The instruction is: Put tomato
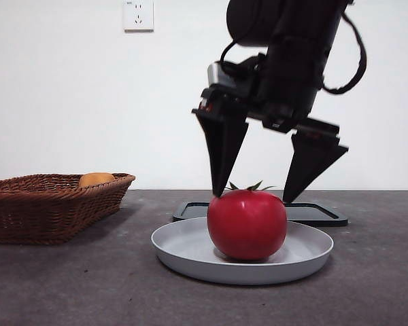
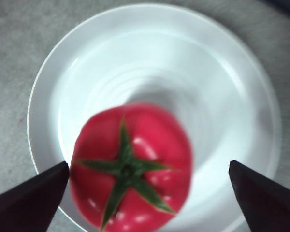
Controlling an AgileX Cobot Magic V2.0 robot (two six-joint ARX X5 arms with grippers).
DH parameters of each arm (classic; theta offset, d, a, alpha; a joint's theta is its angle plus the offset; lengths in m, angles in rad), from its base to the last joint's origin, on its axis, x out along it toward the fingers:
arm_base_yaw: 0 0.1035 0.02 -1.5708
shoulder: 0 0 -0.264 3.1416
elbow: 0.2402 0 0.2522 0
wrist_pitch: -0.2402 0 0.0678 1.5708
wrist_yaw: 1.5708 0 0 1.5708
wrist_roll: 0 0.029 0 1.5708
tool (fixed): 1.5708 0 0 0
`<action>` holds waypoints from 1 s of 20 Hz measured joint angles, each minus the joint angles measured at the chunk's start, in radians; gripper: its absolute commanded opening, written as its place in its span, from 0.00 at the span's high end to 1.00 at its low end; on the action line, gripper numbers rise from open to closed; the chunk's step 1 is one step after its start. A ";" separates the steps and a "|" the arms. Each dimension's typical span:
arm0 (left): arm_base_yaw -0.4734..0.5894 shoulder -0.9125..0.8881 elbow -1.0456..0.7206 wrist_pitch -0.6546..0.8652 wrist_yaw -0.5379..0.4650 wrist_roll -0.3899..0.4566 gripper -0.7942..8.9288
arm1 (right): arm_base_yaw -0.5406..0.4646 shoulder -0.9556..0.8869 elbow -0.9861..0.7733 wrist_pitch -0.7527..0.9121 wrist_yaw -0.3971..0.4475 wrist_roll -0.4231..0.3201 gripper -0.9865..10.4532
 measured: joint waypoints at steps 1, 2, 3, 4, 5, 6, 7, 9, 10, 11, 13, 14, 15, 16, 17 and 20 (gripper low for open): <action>0.000 0.000 -0.002 0.003 0.000 0.000 0.24 | 0.002 0.013 0.000 0.005 -0.004 0.000 0.30; 0.000 0.000 -0.002 0.005 0.000 0.000 0.24 | 0.006 0.023 0.000 0.012 -0.004 0.000 0.30; 0.000 0.000 -0.002 0.010 0.000 0.000 0.24 | 0.009 0.027 0.000 0.022 -0.004 0.000 0.30; 0.000 0.000 -0.002 0.016 0.000 0.000 0.24 | 0.011 0.028 0.000 0.031 -0.004 0.000 0.30; 0.000 0.000 -0.003 0.019 0.000 0.000 0.24 | 0.011 0.033 0.000 0.037 -0.005 0.000 0.31; 0.000 0.000 -0.003 0.019 0.000 0.000 0.24 | 0.012 0.041 0.002 0.037 -0.006 0.000 0.31; 0.000 0.000 -0.003 0.020 0.000 0.000 0.24 | 0.012 0.054 0.002 0.032 -0.007 0.000 0.32; 0.000 0.000 -0.003 0.025 0.000 0.000 0.24 | 0.013 0.076 0.002 0.021 -0.016 0.000 0.40; 0.000 0.000 -0.003 0.026 0.000 0.000 0.24 | 0.013 0.080 0.002 0.023 -0.022 0.000 0.46; 0.000 0.000 -0.003 0.026 0.000 0.000 0.24 | 0.013 0.080 0.002 0.024 -0.023 0.001 0.52; 0.000 0.000 -0.003 0.026 0.000 0.000 0.24 | 0.013 0.080 0.002 0.018 -0.032 0.001 0.63; 0.000 0.000 -0.003 0.026 0.000 0.000 0.24 | 0.013 0.080 0.002 0.014 -0.032 0.001 0.67; 0.000 0.000 -0.003 0.026 0.000 0.000 0.24 | 0.013 0.080 0.002 0.013 -0.033 0.002 0.69; 0.000 0.000 -0.003 0.026 0.000 0.000 0.24 | 0.013 0.080 0.003 0.012 -0.033 0.002 0.69; 0.000 0.000 -0.003 0.026 0.000 0.000 0.24 | 0.013 0.080 0.003 0.011 -0.032 0.002 0.69; 0.000 0.000 -0.003 0.026 0.000 0.000 0.24 | 0.003 0.081 0.031 -0.029 -0.028 0.008 0.69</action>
